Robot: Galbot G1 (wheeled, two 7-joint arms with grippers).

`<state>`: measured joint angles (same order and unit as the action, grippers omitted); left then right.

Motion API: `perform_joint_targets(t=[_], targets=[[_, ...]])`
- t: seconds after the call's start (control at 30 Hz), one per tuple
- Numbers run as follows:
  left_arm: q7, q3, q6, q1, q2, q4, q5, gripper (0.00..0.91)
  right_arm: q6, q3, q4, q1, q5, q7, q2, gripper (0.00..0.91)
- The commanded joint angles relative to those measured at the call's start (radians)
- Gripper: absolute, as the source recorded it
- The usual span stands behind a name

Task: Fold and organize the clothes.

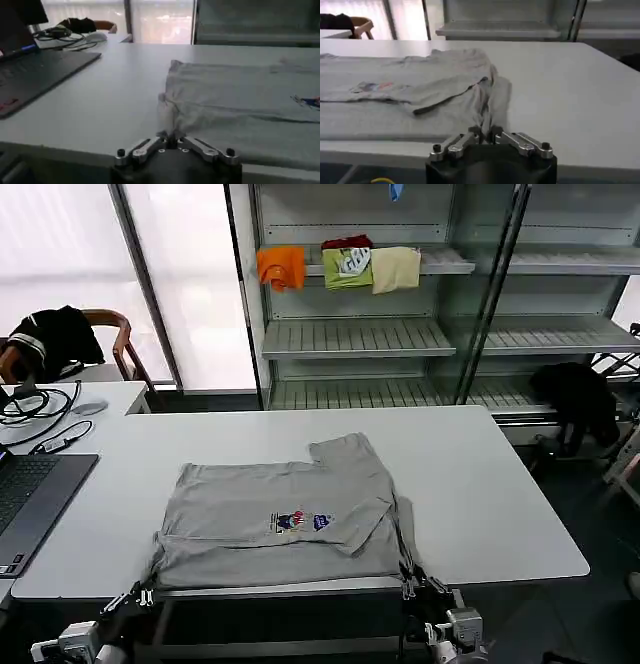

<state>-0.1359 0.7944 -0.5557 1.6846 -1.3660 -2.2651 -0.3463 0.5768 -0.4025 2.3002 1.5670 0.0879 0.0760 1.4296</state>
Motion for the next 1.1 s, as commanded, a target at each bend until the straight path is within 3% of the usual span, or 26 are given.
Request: perform_joint_targets(t=[0.03,0.17,0.33,0.4,0.43,0.5,0.53,0.7,0.73,0.9,1.1], targets=[[-0.024,0.019,0.003,-0.008,-0.004,-0.062,0.015,0.907,0.001,-0.004,0.048,-0.009,-0.001,0.015,0.003,0.907],[0.015,0.052,-0.021,-0.123,0.012,-0.063,0.002,0.907,0.002,0.007,0.056,-0.123,-0.031,-0.002,0.013,0.907],[0.079,0.016,-0.022,-0.388,0.097,0.124,-0.113,0.907,0.004,0.016,-0.122,-0.362,-0.011,-0.012,0.027,0.907],[0.143,-0.007,-0.022,-0.499,0.126,0.24,-0.113,0.907,0.006,0.025,-0.235,-0.497,0.037,-0.015,0.035,0.907],[0.158,-0.046,-0.022,-0.556,0.149,0.302,-0.112,0.907,0.006,0.038,-0.375,-0.644,0.048,-0.02,0.048,0.907],[0.187,-0.087,-0.023,-0.653,0.173,0.403,-0.108,0.907,0.007,0.039,-0.5,-0.735,0.056,-0.043,0.069,0.907],[0.185,-0.126,-0.024,-0.712,0.194,0.459,-0.105,0.907,0.006,0.039,-0.586,-0.822,0.043,-0.072,0.078,0.907],[0.213,-0.208,-0.024,-0.853,0.229,0.671,-0.096,0.907,0.002,0.039,-0.887,-1.01,0.027,-0.117,0.105,0.907],[0.214,-0.22,-0.024,-0.881,0.232,0.714,-0.091,0.907,0.001,0.028,-0.956,-1.055,-0.012,-0.131,0.125,0.907],[0.239,-0.265,-0.024,-0.971,0.243,0.838,-0.044,0.907,-0.072,0.015,-1.189,-1.157,-0.069,-0.153,0.166,0.907],[0.269,-0.304,-0.023,-1.024,0.246,0.96,0.037,0.907,-0.099,0.003,-1.299,-1.184,-0.061,-0.165,0.2,0.907]])
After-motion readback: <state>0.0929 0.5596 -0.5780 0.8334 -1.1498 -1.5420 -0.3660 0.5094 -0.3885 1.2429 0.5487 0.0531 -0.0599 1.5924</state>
